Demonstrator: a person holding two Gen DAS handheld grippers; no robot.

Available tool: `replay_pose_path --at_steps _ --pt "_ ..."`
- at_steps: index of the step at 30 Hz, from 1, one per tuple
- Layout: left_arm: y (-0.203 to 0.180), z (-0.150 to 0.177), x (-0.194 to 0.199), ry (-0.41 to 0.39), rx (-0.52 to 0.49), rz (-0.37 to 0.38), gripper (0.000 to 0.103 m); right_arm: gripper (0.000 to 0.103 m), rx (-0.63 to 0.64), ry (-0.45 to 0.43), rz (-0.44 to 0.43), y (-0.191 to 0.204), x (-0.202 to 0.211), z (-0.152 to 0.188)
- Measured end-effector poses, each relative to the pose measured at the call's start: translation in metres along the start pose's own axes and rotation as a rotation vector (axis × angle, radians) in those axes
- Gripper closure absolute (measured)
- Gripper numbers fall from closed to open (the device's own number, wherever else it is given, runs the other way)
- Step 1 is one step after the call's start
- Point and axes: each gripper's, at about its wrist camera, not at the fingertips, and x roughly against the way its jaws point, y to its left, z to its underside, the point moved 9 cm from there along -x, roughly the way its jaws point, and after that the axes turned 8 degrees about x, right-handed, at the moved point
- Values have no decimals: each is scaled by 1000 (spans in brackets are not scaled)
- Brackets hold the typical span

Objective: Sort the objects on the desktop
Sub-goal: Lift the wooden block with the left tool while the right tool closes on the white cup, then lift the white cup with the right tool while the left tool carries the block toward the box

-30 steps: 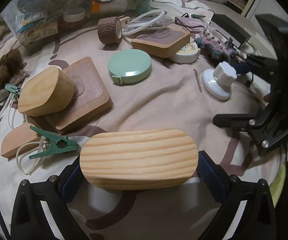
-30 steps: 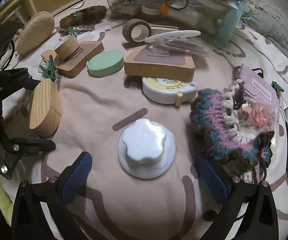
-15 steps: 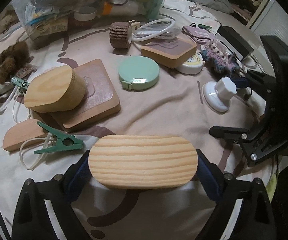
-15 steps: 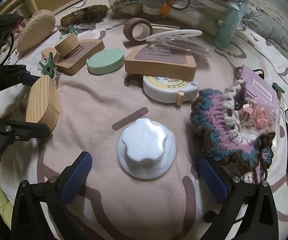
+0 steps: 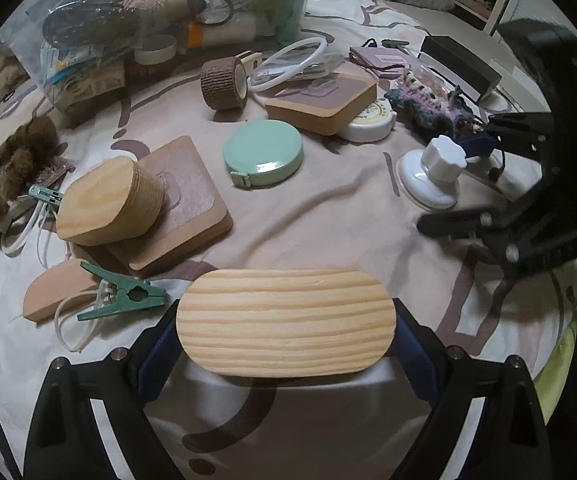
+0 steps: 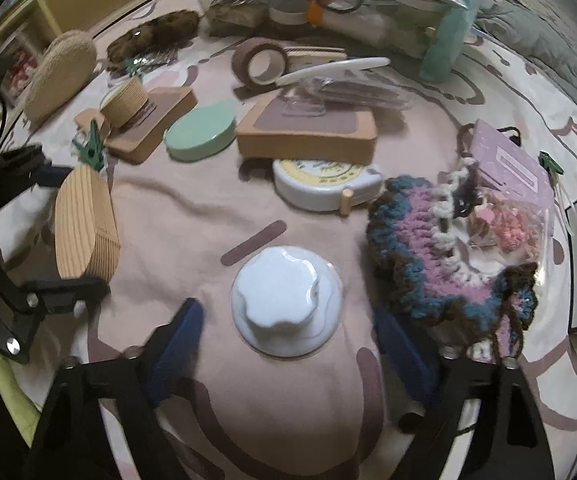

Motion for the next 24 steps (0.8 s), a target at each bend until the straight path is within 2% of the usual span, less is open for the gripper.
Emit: replay_pose_path --at_steps 2,6,8,14,24 --pt "1 1 -1 6 -1 -2 8 34 3 -3 5 -1 2 -2" --pt "2 3 -3 14 0 -6 7 39 42 1 28 3 3 -2" --pt "2 3 -3 15 -1 -6 7 45 59 2 29 7 4 -3" --pt "2 3 0 22 30 21 9 47 62 7 32 7 10 -7" --pt "-7 -2 5 6 -9 27 8 47 -16 -56 41 -14 33 -18"
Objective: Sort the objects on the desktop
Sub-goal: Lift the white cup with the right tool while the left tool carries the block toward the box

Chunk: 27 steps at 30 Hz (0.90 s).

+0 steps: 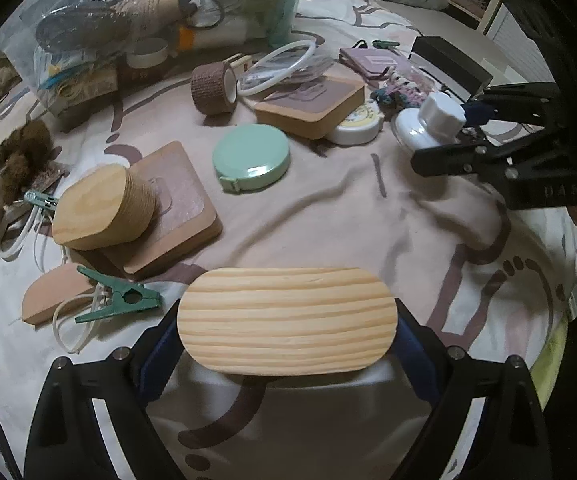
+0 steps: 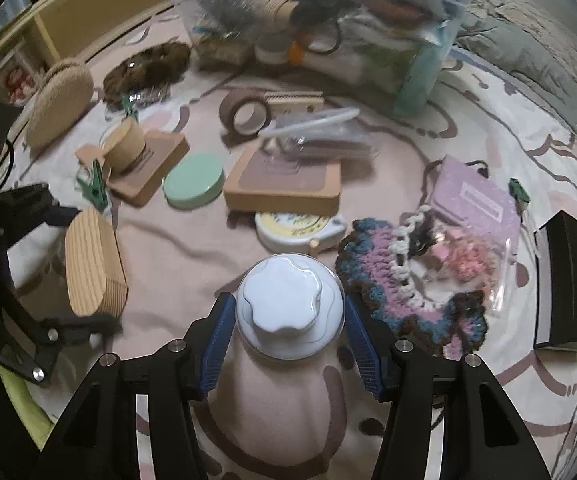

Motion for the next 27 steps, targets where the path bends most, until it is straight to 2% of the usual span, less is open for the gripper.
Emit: replay_pose_path --at_steps 17,27 --pt "1 -30 33 -78 34 13 8 47 -83 -97 -19 -8 35 -22" --pt "13 -71 77 -198 87 14 8 47 -150 -202 -1 -27 70 -44"
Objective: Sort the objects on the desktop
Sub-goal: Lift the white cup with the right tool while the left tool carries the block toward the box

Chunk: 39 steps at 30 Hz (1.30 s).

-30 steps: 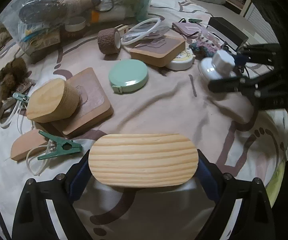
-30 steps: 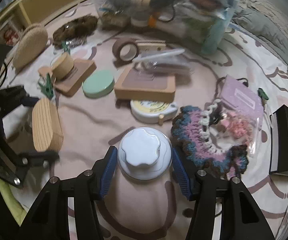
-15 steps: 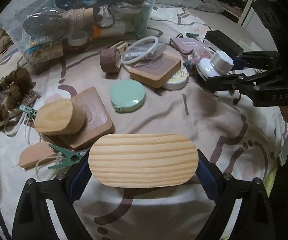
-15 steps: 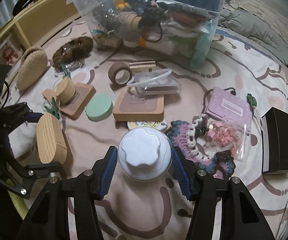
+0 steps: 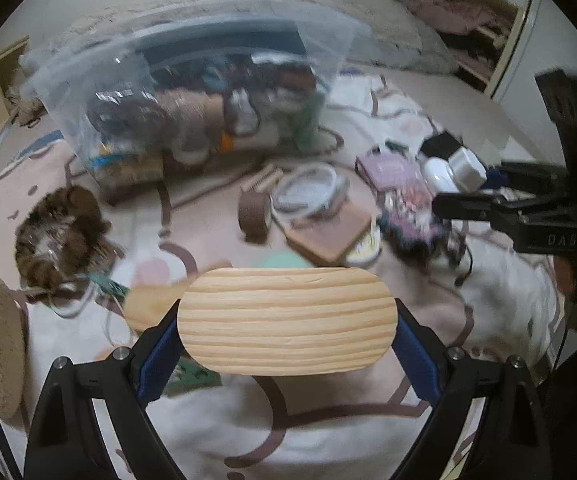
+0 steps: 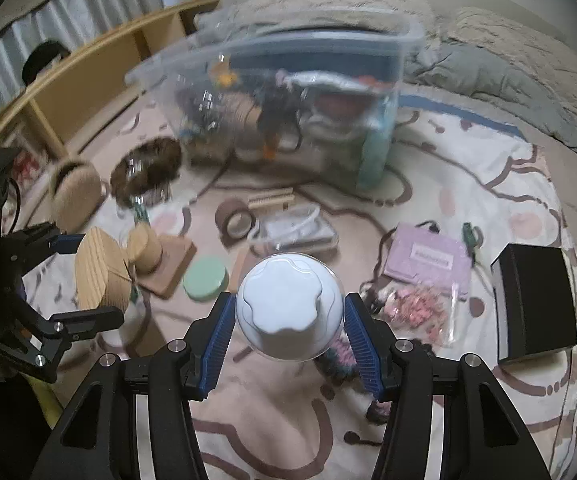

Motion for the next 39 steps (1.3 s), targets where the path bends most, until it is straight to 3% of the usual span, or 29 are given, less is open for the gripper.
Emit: replay_pose_path --at_steps 22,39 --pt "34 -85 83 -262 144 -13 8 47 -61 -273 45 -14 76 -73" --pt "68 -117 99 -356 230 -49 8 47 -44 -385 146 -34 85 -157"
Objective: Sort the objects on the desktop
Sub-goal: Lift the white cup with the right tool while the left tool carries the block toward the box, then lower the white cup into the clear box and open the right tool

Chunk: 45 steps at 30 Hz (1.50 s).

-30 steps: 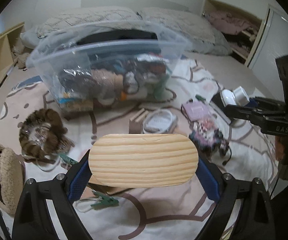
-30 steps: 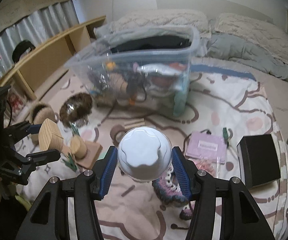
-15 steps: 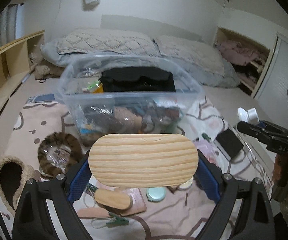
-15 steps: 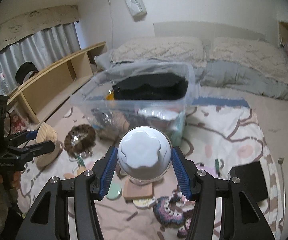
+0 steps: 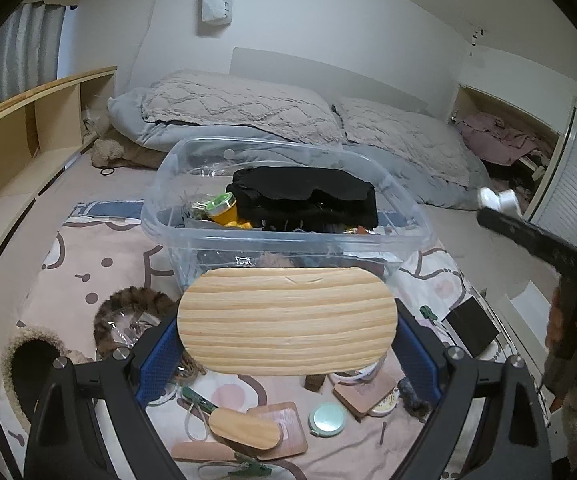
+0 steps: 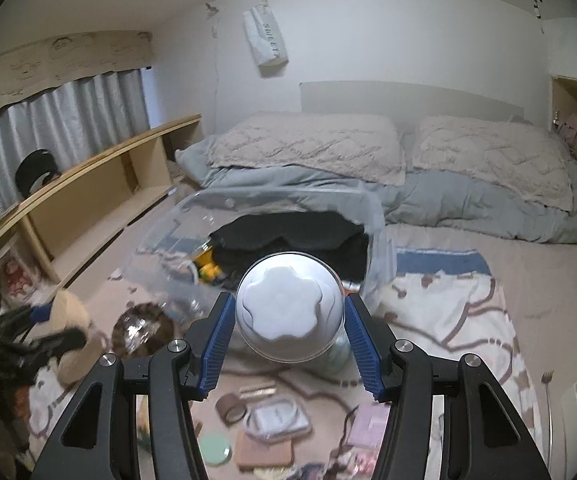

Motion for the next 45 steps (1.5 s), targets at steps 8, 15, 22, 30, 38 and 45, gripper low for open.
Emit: replay_pose_path --at_steps 8,15,22,30,38,45 --pt "-9 -13 -1 -40 10 22 8 47 -25 9 36 -13 -40 -25" --pt "-19 -11 -15 -13 -5 40 8 47 -105 32 32 -26 -82 -24" --pt "-23 -7 -26 5 -27 36 8 47 -114 75 68 -35 -114 -16" --pt "-22 -4 -38 31 -7 36 8 46 -136 109 67 -41 -134 -10" --pt "-21 -7 -40 35 26 42 8 15 -110 110 84 -43 -130 -7" --pt "-23 -18 -40 7 33 37 8 15 -134 89 56 -47 -109 -11"
